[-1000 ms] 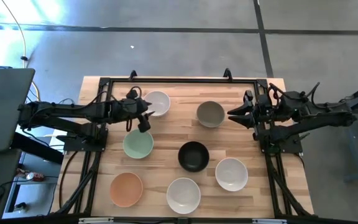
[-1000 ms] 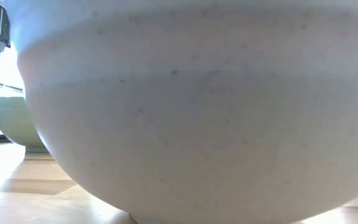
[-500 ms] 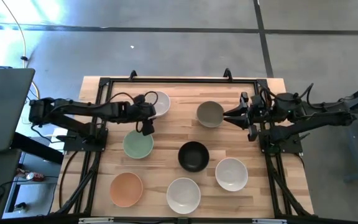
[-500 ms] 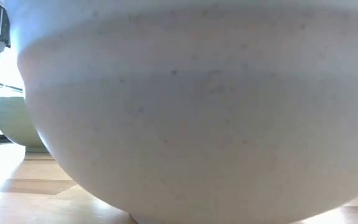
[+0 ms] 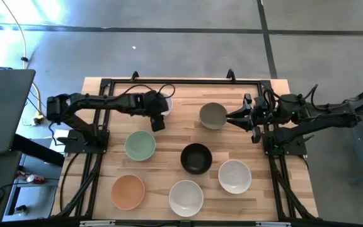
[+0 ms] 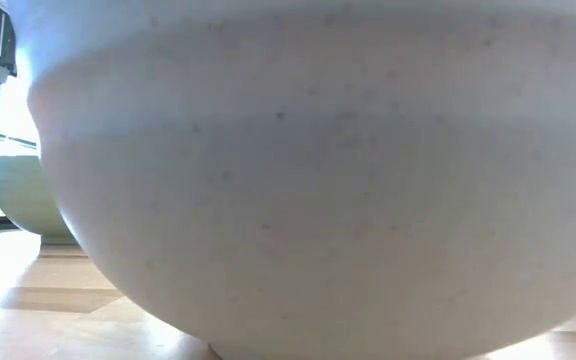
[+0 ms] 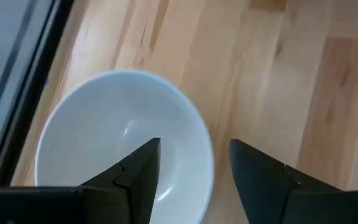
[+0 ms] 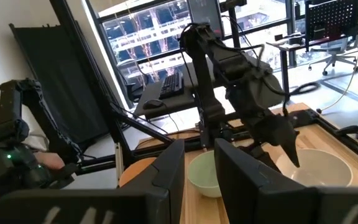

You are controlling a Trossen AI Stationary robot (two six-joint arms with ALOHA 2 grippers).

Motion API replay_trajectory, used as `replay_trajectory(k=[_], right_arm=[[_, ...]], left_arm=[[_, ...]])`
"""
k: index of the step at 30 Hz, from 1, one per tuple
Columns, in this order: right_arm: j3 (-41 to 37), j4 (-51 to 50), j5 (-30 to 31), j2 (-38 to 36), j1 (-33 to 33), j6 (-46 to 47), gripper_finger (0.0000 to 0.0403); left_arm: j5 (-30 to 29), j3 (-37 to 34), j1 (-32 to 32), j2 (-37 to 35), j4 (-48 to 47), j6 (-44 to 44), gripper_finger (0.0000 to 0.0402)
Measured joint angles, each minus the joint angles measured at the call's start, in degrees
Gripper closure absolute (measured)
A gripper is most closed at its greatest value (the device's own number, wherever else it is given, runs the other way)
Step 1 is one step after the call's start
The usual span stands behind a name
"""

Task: Nest bowls inside each other
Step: Stack the top white bowl on top of the black bowl

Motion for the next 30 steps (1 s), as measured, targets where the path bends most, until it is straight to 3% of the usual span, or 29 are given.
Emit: replay_trajectory(k=[8, 19, 30], right_arm=[[0.00, -0.29, -0.09, 0.00, 0.00, 0.00, 0.0325], [0.00, -1.77, -0.11, 0.00, 0.00, -0.01, 0.0325], [0.00, -1.75, -0.12, 0.00, 0.00, -0.02, 0.0325]], left_arm=[[3.50, 4.60, 1.93, 5.50, -5.26, -3.19, 0.0220], [5.83, 5.08, 2.58, 8.40, -5.98, -4.49, 0.0224], [8.47, 5.08, 5.25, 8.40, -5.93, -5.59, 0.0299]])
